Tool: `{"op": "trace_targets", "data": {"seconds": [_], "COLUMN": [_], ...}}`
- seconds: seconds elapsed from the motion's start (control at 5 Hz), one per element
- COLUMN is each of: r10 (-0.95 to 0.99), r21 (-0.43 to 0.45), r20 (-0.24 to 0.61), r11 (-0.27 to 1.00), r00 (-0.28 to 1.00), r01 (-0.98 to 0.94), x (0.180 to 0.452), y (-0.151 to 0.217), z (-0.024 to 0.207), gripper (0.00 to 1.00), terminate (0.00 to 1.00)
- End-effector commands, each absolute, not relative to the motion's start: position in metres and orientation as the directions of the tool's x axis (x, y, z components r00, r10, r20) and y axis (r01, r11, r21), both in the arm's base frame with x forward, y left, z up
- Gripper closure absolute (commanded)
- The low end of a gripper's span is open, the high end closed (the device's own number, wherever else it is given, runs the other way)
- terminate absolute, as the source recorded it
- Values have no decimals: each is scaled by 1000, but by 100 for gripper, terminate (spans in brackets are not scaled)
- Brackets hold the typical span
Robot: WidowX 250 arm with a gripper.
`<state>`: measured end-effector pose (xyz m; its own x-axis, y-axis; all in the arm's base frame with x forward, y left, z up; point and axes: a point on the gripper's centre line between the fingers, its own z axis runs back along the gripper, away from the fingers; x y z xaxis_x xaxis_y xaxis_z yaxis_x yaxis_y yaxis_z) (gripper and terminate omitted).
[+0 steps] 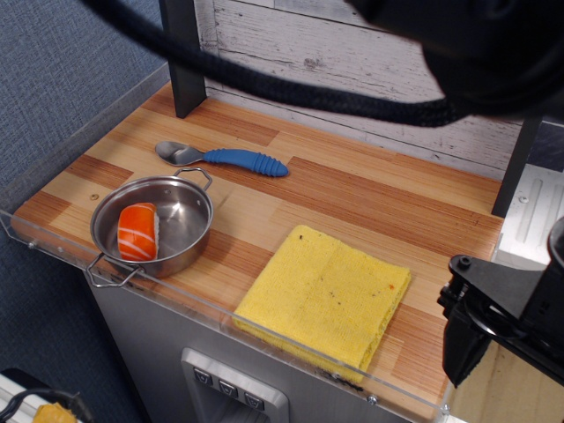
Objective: Pick up the salmon and place it on the yellow cloth
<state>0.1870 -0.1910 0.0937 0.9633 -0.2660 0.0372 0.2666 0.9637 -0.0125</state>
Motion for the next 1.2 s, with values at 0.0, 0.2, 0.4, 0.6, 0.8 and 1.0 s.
{"op": "trace_targets", "data": {"seconds": [0.0,0.2,0.4,0.6,0.8,1.0], "r10": [-266,-227,-132,-4,144,252], "r21": [-12,-15,3,1,28,28], "r20": [37,38,27,30,36,36], "r11": [964,974,991,1000,989,967], "r00": [963,973,991,1000,989,967], "r01": [267,228,132,4,-145,-253], "x": [187,195,198,202,206,207], "y": [-191,-170,-145,-112,-71,-31], "z": [94,94,95,100,104,105], "gripper": [0,0,0,0,0,0], "terminate": [0,0,0,0,0,0]}}
